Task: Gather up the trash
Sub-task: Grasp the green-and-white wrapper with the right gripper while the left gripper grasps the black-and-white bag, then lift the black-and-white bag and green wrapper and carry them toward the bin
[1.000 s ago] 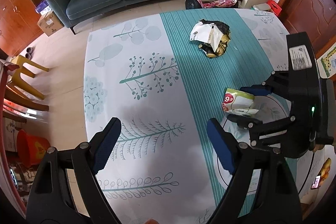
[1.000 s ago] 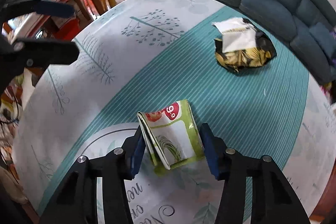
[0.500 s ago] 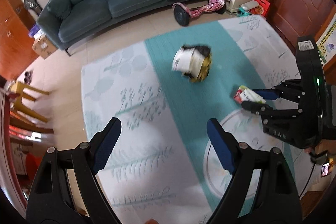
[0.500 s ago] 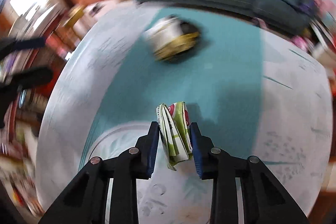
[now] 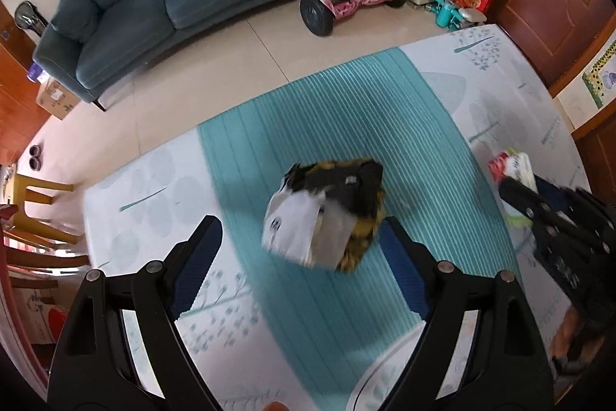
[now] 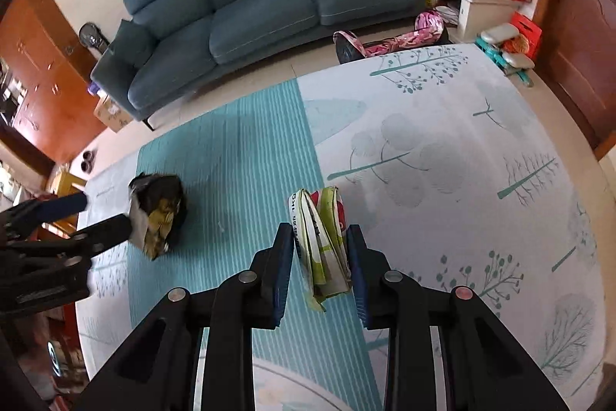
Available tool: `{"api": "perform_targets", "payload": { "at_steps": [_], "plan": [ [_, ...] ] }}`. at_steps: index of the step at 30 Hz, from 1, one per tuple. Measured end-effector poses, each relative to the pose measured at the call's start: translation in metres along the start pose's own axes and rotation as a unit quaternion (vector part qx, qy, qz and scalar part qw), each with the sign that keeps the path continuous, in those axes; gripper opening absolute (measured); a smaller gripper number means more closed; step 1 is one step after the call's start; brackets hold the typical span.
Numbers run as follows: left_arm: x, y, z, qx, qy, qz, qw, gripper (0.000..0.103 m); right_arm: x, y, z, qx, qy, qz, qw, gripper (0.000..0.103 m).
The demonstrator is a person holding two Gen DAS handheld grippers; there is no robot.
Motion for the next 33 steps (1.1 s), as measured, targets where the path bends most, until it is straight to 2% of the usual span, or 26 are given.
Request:
{"api": "perform_targets", "payload": {
  "at_steps": [4,9,10,12,13,18,24,29,33],
  "plan": [
    [-0.007,-0.001,-0.030,0.022,0.014,0.012,0.9996,0.082,-0.004,0.005,-0.007,0.007,-0.003,-0.001,1.000,0.028],
    [-0.008,0.008,-0.059,0.052,0.014,0.031,0.9981,0.080,-0.007,0.012,-0.019,0.017,-0.009,0.000,1.000,0.027],
    [-0.004,0.010,-0.063,0.054,0.015,0.044,0.9975,0.072,-0.008,0.013,-0.019,0.017,-0.010,0.002,1.000,0.027],
    [0.001,0.009,-0.063,0.042,0.015,0.057,0.9973,0.068,-0.009,0.016,-0.017,0.017,-0.011,0.006,1.000,0.027],
    [0.002,0.008,-0.062,0.039,0.023,0.064,0.9969,0.059,-0.009,0.018,-0.017,0.018,-0.012,0.007,1.000,0.027],
    [0.009,0.011,-0.054,0.018,0.033,0.071,0.9968,0.046,-0.011,0.027,-0.009,0.020,-0.015,0.007,1.000,0.027],
    [0.008,0.029,-0.012,-0.014,0.039,0.064,0.9971,0.042,-0.010,0.042,0.009,0.021,-0.025,-0.001,0.999,0.027],
    [-0.012,0.061,0.047,-0.029,0.033,0.045,0.9980,0.042,-0.009,0.061,0.040,0.021,-0.043,-0.018,0.999,0.027],
    [-0.032,0.092,0.100,-0.042,0.034,0.042,0.9977,0.042,-0.012,0.083,0.080,0.019,-0.062,-0.031,0.997,0.027]
  ]
}}
Point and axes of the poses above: each gripper's, at about its wrist camera, not at the fingertips, and z roughly against the way its jaws point, x to its left, y to its underside, the point moved 8 cm from there along -z, roughly the way its jaws point, and after that the axes turned 10 degrees about -x, right-handed, at the moved point
